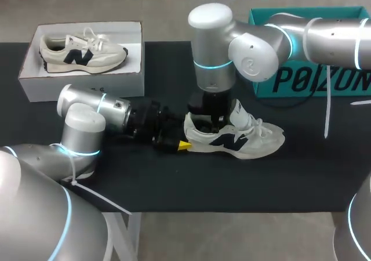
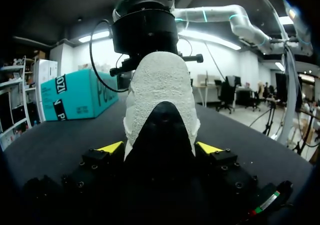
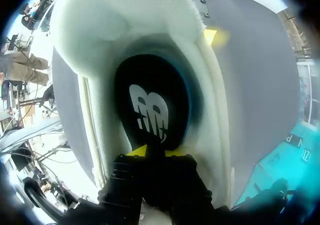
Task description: Take the shoe out of the shoebox, open the shoe tongue, remove and reinsert the insole, then place the shoe into the shoebox
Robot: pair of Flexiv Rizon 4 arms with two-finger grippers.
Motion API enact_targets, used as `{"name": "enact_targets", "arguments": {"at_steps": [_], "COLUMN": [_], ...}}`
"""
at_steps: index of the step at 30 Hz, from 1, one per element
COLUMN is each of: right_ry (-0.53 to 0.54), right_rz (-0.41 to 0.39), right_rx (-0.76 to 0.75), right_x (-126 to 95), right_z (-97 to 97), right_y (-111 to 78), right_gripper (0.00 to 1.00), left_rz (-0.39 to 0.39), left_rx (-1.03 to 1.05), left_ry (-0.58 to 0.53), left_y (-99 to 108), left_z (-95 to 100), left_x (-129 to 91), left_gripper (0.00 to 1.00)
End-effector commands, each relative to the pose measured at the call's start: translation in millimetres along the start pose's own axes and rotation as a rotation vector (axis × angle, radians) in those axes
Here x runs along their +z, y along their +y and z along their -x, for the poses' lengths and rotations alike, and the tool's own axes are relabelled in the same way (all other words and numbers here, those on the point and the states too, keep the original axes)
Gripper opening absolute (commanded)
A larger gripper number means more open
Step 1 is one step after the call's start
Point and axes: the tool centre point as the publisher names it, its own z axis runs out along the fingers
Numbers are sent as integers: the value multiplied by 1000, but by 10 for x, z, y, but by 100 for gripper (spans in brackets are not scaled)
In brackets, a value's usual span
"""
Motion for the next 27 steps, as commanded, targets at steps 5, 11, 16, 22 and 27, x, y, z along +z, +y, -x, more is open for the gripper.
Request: {"name": "enact_targets", "arguments": {"at_steps": [5,11,16,22,27], "right_ry": [-2,-9,-7,-15,-35], "right_rz": [-30,-35,-42,-38,-19], "right_rx": [7,12,14,28,54], "right_x": [225,52,-35,-154,-287], "right_z": [-175,-144,-79,4,71], "right_y": [49,70,91,81,22], "right_gripper": [0,0,0,0,0], "left_rz": [1,1,1,1,1], "left_rx": [-1,-1,-1,-1,-1], "left_ry": [-1,-1,-1,-1,-1], "left_y": [40,40,40,40,40], "left_z": [41,41,41,41,41], "left_x": [16,16,16,16,16], "left_gripper": [0,0,0,0,0]}}
